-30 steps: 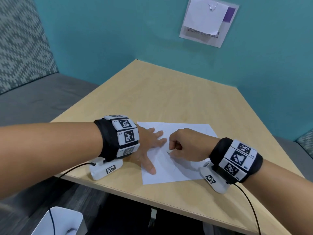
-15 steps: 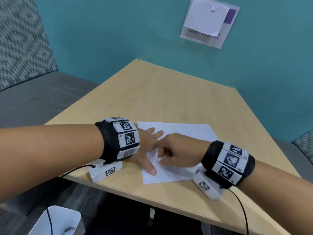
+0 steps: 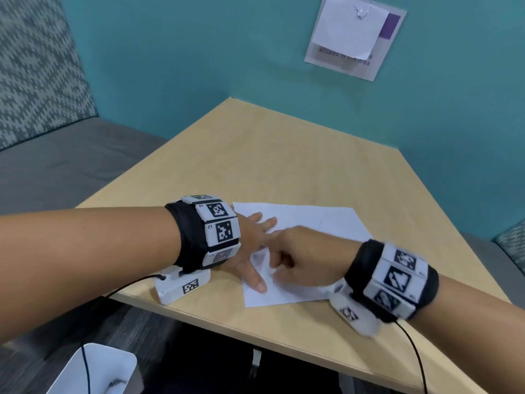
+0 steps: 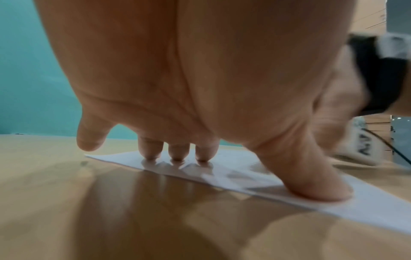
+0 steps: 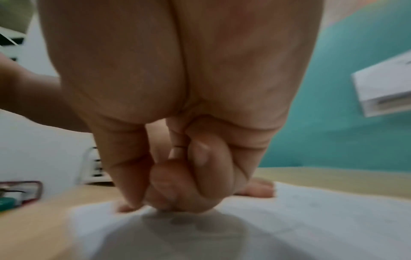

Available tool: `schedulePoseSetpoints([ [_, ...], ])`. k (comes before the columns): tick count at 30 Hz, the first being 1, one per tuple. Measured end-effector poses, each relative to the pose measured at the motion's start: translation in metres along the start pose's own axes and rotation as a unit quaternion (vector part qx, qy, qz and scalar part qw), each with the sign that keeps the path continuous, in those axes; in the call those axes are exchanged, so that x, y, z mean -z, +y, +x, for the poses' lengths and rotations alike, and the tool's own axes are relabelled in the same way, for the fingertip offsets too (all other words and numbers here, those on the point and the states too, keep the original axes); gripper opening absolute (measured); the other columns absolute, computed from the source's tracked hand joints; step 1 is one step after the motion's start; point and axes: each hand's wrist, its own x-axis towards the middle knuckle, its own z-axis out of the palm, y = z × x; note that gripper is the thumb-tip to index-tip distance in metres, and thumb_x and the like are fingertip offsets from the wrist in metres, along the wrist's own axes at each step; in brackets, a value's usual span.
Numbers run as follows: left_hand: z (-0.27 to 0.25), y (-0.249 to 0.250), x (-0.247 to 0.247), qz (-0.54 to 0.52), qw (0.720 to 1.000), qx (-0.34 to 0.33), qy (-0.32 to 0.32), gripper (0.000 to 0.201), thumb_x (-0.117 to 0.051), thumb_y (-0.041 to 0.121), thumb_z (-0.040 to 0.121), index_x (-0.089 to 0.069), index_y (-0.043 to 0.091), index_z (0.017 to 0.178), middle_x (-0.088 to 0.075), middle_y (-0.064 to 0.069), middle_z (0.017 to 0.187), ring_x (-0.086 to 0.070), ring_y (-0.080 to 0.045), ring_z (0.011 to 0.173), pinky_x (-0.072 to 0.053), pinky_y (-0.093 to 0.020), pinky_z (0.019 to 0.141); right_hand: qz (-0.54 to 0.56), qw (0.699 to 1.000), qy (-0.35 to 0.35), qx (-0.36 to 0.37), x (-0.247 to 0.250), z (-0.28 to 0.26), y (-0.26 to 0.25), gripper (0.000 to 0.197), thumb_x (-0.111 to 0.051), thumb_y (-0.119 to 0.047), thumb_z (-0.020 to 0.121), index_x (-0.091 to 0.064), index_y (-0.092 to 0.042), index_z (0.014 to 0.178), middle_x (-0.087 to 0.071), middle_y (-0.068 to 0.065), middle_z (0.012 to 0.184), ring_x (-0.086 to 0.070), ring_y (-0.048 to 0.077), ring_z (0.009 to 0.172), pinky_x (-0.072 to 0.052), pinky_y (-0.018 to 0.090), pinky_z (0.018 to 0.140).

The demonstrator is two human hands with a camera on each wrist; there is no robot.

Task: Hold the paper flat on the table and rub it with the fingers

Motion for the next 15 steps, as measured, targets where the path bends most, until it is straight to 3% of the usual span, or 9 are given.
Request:
schedulePoseSetpoints([
  [2, 0.000, -0.002, 0.000, -0.004, 1.000, 0.001, -0.006, 0.110, -0.058, 0.080, 0.075, 0.003, 0.039, 0.157, 0.024, 0.006, 0.163, 0.016, -0.023, 0.152, 0.001, -0.071, 0.113, 0.008, 0.999, -0.020, 0.028, -0.007, -0.007, -0.008, 0.016, -0.059, -0.013, 0.085, -0.063, 0.002, 0.082, -0.062, 0.015, 0.070, -0.041, 0.015, 0.056, -0.033, 0.020, 0.052],
  [7, 0.002, 0.000, -0.001, 0.013, 1.000, 0.011, -0.005, 0.117, -0.057, 0.080, 0.075, 0.017, 0.037, 0.155, 0.023, 0.005, 0.164, 0.014, -0.024, 0.152, 0.000, -0.066, 0.115, 0.002, 0.999, 0.020, -0.036, 0.003, -0.004, 0.012, 0.010, -0.059, -0.015, 0.086, -0.065, -0.008, 0.088, -0.058, -0.004, 0.068, -0.046, 0.007, 0.058, -0.039, 0.024, 0.060],
  [11, 0.003, -0.003, -0.002, 0.009, 1.000, 0.011, -0.005, 0.121, -0.057, 0.082, 0.073, 0.016, 0.034, 0.156, 0.023, 0.005, 0.164, 0.014, -0.024, 0.152, 0.001, -0.069, 0.114, 0.012, 1.000, -0.015, 0.010, -0.006, -0.015, -0.005, 0.012, -0.061, -0.018, 0.084, -0.065, -0.006, 0.085, -0.055, -0.004, 0.066, -0.041, 0.008, 0.055, -0.037, 0.019, 0.055],
  [15, 0.001, 0.001, 0.003, 0.032, 0.999, 0.020, -0.014, 0.118, -0.055, 0.081, 0.076, 0.018, 0.034, 0.155, 0.023, 0.005, 0.164, 0.013, -0.023, 0.153, -0.003, -0.069, 0.115, 0.000, 0.998, 0.034, -0.061, 0.009, -0.006, 0.022, 0.015, -0.060, -0.017, 0.084, -0.066, -0.004, 0.088, -0.068, 0.010, 0.080, -0.048, 0.015, 0.065, -0.049, 0.035, 0.067],
])
